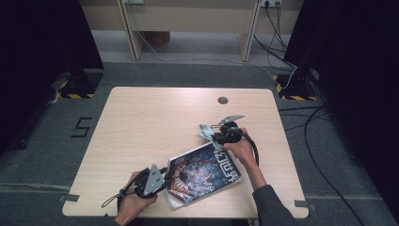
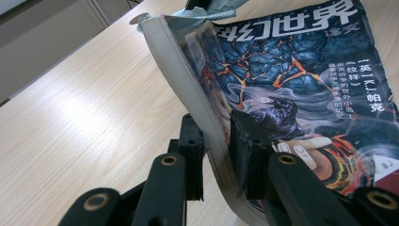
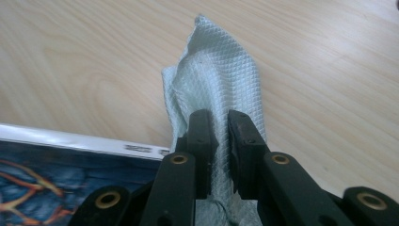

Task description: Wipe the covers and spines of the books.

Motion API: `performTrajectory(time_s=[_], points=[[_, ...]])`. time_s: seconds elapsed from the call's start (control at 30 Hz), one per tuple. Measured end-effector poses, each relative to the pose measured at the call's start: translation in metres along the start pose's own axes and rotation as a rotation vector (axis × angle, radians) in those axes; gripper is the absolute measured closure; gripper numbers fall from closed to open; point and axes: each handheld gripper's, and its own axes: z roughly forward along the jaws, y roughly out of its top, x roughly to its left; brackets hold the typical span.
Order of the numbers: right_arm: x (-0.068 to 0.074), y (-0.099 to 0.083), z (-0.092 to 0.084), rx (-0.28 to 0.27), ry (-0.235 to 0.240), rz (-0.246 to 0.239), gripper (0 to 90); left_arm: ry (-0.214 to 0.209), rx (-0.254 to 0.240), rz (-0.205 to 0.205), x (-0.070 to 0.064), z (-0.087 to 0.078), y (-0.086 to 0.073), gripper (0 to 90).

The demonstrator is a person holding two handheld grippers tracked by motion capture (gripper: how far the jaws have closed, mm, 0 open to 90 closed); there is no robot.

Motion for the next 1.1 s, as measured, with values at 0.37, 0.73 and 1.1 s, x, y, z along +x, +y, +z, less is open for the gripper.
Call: performTrajectory(time_s=[0.37,0.73,1.1], points=[[-0.027,-0.01,0.002,0.012,-0.064,0.064,80.7,0.003,-0.006,0.019,-0.001,-0.001,0.002,75.0],[-0.019,-0.007,0.0,0.021,-0.03,0.034,81.1,0.001,-0.004,0.016,-0.001,-0.001,0.001,75.0],[0.01,0.003,-0.003,-0.015,0.084,-0.013,81.1,0.0,-0.003,0.005,0.0,0.0,0.0,74.7]])
